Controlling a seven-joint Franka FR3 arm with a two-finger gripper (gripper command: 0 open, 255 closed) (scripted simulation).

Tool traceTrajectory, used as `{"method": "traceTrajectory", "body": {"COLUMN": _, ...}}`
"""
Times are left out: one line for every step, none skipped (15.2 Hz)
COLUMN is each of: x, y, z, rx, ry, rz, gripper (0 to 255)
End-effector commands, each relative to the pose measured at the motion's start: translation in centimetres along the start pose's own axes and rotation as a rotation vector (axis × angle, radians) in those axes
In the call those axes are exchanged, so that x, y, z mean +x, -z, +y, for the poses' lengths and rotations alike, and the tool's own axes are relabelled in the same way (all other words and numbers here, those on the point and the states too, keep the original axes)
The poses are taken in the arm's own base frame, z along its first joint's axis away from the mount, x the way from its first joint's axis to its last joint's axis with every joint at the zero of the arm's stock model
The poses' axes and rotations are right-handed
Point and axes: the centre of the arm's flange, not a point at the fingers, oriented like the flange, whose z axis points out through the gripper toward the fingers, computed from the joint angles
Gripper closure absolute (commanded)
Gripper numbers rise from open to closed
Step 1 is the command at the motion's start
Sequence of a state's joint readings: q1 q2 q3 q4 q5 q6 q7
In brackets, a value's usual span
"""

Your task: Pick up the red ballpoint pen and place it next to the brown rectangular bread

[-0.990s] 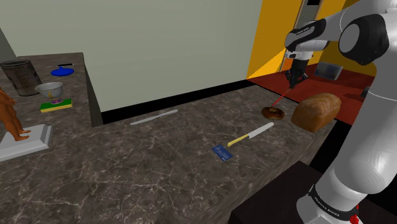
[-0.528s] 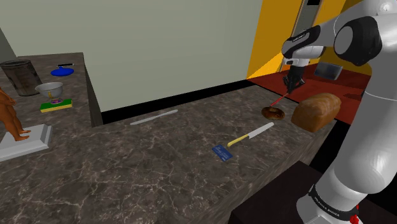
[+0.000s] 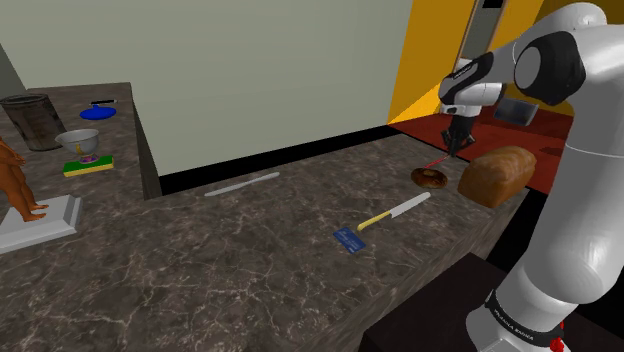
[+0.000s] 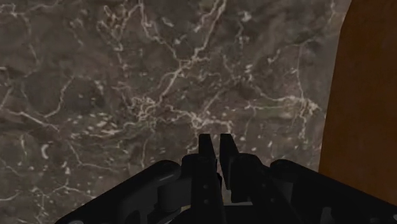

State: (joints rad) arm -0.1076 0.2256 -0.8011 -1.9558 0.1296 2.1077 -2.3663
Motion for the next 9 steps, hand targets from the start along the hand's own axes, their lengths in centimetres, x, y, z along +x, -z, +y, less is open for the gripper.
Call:
{"method": "traceTrajectory", "body": {"x": 0.0, "y": -1.1, "z": 0.0, "rx": 0.0, "ry": 0.0, "rz": 0.0, "gripper": 255}}
{"method": "traceTrajectory", "body": {"x": 0.1, "y": -1.6, "z": 0.0, "rx": 0.0, "ry": 0.0, "rz": 0.0, "gripper": 255}}
{"method": "traceTrajectory", "body": {"x": 0.1, "y": -2.1, "z": 0.0, "rx": 0.0, "ry": 0.0, "rz": 0.0, "gripper": 255}}
{"method": "traceTrajectory", "body": {"x": 0.1, "y": -2.6, "z": 0.1, "rx": 0.0, "ry": 0.0, "rz": 0.0, "gripper": 255}}
{"method": "traceTrajectory", "body": {"x": 0.1, "y": -3.2, "z": 0.1, "rx": 0.0, "ry": 0.0, "rz": 0.0, "gripper": 255}}
{"method": "traceTrajectory", "body": {"x": 0.1, "y": -3.7, "z": 0.1, "rx": 0.0, "ry": 0.0, "rz": 0.0, "gripper": 255}}
{"method": "traceTrajectory", "body": {"x": 0.1, "y": -4.2, "z": 0.1, "rx": 0.0, "ry": 0.0, "rz": 0.0, "gripper": 255}}
{"method": "traceTrajectory", "body": {"x": 0.2, "y": -4.7, "z": 0.1, "rx": 0.0, "ry": 0.0, "rz": 0.0, "gripper": 255}}
{"method": "traceTrajectory", "body": {"x": 0.2, "y": -4.7, "z": 0.1, "rx": 0.0, "ry": 0.0, "rz": 0.0, "gripper": 255}}
